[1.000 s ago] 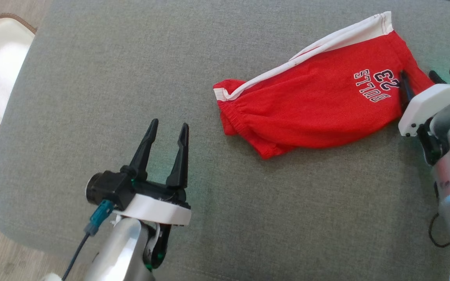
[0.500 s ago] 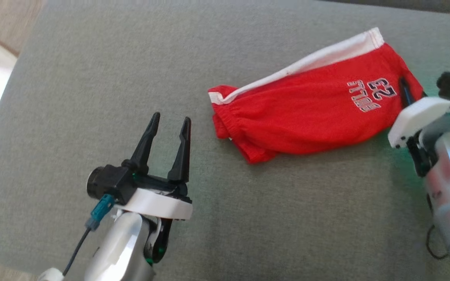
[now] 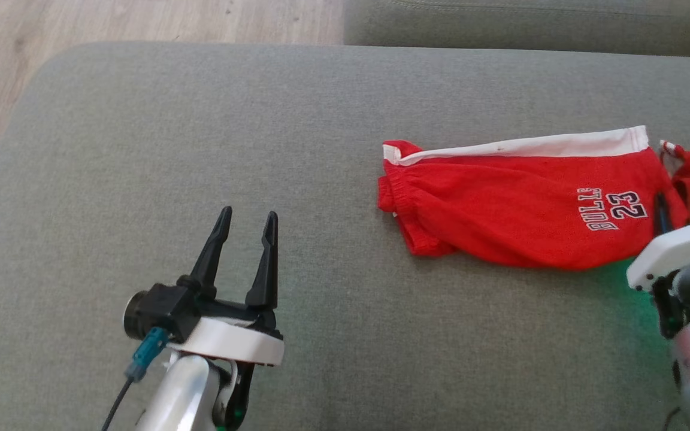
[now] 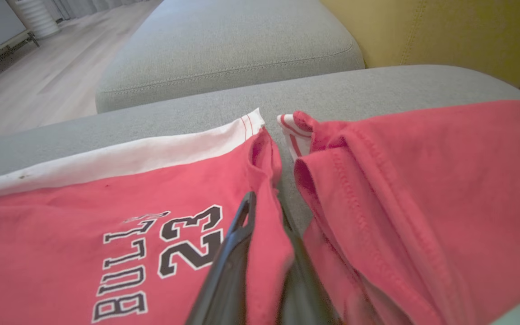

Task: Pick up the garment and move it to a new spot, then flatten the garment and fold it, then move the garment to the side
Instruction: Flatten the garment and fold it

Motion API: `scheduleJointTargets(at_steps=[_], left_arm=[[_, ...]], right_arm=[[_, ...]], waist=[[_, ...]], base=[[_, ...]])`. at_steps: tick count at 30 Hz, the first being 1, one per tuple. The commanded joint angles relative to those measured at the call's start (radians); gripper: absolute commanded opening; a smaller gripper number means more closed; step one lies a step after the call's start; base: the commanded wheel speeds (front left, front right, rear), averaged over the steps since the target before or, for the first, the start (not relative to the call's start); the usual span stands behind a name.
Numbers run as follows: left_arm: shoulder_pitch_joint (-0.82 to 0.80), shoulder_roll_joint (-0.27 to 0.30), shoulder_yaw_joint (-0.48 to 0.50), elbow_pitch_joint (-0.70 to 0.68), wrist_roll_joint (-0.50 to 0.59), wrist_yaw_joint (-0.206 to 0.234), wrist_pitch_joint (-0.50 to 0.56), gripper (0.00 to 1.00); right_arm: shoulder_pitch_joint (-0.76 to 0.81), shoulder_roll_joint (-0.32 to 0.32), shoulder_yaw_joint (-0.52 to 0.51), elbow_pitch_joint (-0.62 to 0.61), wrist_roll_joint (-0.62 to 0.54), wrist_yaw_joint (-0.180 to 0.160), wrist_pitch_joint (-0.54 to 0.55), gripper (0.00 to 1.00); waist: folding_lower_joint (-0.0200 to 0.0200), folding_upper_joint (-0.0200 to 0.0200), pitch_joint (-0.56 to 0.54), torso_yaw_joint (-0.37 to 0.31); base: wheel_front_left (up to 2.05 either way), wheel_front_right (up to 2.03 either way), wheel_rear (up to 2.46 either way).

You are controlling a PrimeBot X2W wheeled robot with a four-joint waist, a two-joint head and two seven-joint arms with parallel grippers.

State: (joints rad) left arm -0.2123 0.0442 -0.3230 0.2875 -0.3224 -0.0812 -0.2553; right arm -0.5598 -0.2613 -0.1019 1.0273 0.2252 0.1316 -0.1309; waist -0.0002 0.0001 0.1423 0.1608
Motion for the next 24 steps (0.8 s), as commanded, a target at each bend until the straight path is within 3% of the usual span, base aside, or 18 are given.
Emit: scheduleJointTargets(at_steps=[1,10,24], left_arm=[[-0.014,0.006,0.036,-0.029,0.014,-0.004,-0.006,1.00],[-0.014,0.006,0.043,-0.015,0.025,-0.017,-0.006,1.00],[0.021,0.006,0.042,0.004,0.033,-0.024,-0.006,1.00]], right_arm=[[-0.016,0.005,0.011,-0.046,-0.007,-0.001,-0.008,0.00],[-0.029,0.067,0.021,-0.151,0.009,-0.001,-0.025,0.00],[0.017,0.163,0.257,-0.311,0.153,-0.001,-0.048,0.00]], waist=[[0.0002,-0.0001,-0.002,-0.007],[0.0002,-0.0001,-0.021,-0.006],[0.0002,-0.0001,-0.088,0.061]], base=[[0.00,0.00,0.00],[0.00,0.00,0.00],[0.00,0.00,0.00]])
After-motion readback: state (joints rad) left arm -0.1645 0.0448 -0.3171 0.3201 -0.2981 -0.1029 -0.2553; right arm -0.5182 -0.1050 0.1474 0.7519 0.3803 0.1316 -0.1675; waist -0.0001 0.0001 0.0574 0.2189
